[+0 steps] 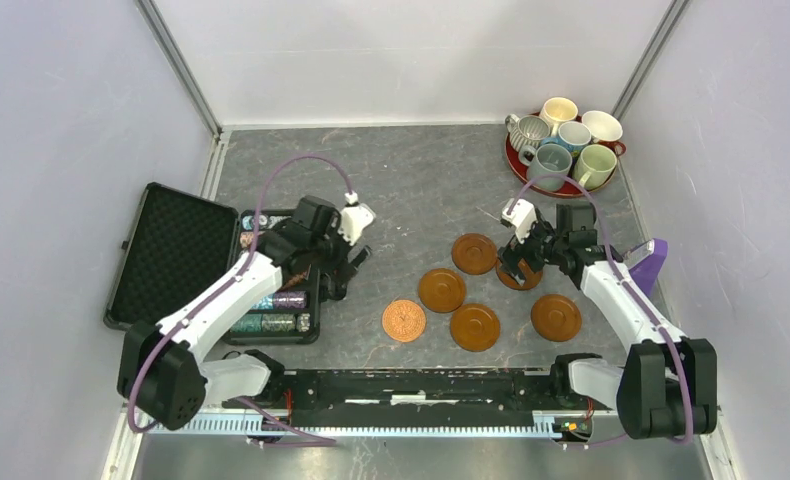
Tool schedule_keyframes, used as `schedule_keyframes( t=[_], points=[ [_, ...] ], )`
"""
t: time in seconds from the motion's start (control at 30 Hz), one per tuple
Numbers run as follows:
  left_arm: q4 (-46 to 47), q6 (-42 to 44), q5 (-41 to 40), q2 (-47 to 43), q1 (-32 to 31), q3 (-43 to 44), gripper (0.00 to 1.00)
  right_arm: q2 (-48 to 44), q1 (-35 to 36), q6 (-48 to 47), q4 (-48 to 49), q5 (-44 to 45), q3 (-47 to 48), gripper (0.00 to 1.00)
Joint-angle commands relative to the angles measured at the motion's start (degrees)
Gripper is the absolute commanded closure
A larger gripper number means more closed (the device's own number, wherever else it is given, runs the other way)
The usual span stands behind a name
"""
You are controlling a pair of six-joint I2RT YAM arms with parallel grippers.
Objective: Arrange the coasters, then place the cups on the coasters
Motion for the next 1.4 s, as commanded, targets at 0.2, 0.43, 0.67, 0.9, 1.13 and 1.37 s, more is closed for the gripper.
schedule_keyframes(
  t=[0.2, 0.43, 0.67, 0.9, 1.13, 1.37],
  points=[
    [16.2, -1.4, 1.8, 15.2, -16.2, 8.3, 0.0, 11.1, 2.9, 2.6, 2.4, 3.6, 9.5, 0.02],
    [23.6, -5.2, 0.8, 24.1, -23.2, 12.8, 0.0, 18.0, 6.9, 4.1, 5.3, 7.3, 11.3, 0.01],
    [24.8, -5.6, 1.2, 32.0, -25.9, 15.6, 0.08, 23.4, 8.3, 5.6, 7.6, 10.1, 12.8, 0.1],
    [25.3, -5.4, -1.4, 37.0, -25.9, 15.7, 0.11, 27.8, 8.9, 7.0, 8.6, 11.2, 14.3, 0.17],
    [24.3, -5.3, -7.4, 40.2, -23.8, 17.6, 0.25, 32.7, 10.2, 9.3, 11.3, 12.1, 17.0, 0.29],
    [21.3, -5.9, -5.7, 42.3, -13.5, 20.6, 0.38, 41.3, 13.2, 12.3, 13.4, 13.7, 24.4, 0.44]
  ],
)
